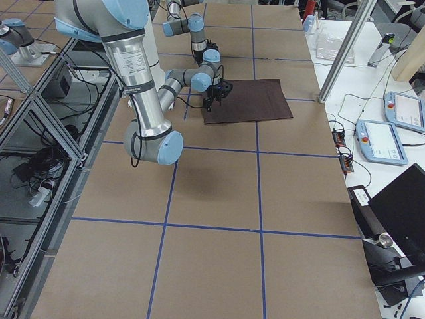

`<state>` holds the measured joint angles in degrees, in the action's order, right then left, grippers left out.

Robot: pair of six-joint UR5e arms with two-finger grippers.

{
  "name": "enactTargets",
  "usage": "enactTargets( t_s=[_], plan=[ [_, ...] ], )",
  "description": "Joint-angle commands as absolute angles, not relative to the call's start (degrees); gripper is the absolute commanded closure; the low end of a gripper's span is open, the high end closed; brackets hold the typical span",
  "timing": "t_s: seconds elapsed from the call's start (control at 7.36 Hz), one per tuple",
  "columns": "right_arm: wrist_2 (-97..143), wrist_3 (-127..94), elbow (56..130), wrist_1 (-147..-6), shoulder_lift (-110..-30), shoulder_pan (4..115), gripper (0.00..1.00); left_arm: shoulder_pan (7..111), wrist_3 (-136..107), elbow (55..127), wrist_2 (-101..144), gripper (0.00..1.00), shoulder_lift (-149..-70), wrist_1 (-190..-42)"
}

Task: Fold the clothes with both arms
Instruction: 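Move both grippers to the shirt corners nearest the robot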

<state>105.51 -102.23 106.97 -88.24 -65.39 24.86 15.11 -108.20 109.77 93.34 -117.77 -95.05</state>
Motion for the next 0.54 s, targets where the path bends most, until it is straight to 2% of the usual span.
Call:
enactTargets(
  t_s=[0.0,0.41],
  plan=[
    [102.9,-106.1,106.8,-87.1,-68.1,22.5,0.0,15.0,-108.2,109.8,93.3,1.0,-117.9,-95.1],
    [102.4,-106.1,105.3,-87.1,-68.1,20.8,0.0,15.0,-108.3,109.8,93.3,1.0,-117.9,-95.1]
  ],
)
